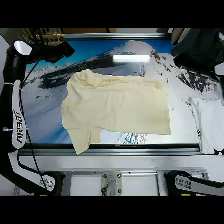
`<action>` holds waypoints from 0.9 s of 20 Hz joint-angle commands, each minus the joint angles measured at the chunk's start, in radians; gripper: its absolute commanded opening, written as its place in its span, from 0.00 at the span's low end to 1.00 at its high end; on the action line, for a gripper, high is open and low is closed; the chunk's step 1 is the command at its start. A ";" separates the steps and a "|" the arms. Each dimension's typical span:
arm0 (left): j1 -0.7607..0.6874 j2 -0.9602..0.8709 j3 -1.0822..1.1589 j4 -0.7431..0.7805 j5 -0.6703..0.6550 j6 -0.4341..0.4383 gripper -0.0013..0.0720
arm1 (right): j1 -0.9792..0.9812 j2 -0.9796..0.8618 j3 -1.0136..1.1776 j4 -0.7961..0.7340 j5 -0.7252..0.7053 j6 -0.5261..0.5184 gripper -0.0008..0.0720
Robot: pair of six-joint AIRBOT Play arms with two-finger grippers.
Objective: Fold the clothes and pants, and hang the long-sleeved shirts on hangers.
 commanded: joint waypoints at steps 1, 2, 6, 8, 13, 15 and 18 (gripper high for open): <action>0.068 0.071 -0.100 0.120 -0.212 -0.047 0.95 | -0.031 0.124 -0.041 -0.014 0.129 -0.087 0.92; 0.090 0.120 -0.201 0.121 -0.212 -0.046 0.95 | -0.031 0.179 -0.085 -0.014 0.170 -0.116 0.92; 0.167 0.294 -0.678 0.119 -0.200 -0.045 0.95 | -0.021 0.384 -0.308 -0.010 0.291 -0.126 0.92; 0.205 0.342 -0.871 0.117 -0.176 -0.045 0.95 | -0.018 0.468 -0.409 0.006 0.312 -0.125 0.92; 0.286 0.373 -1.131 -0.011 -0.080 -0.025 0.95 | -0.013 0.578 -0.522 0.081 0.312 -0.125 0.92; 0.290 0.373 -1.178 -0.080 -0.032 0.003 0.95 | -0.013 0.579 -0.523 0.088 0.312 -0.125 0.92; 0.246 0.373 -1.212 -0.150 0.050 0.037 0.95 | -0.013 0.579 -0.523 0.114 0.312 -0.125 0.92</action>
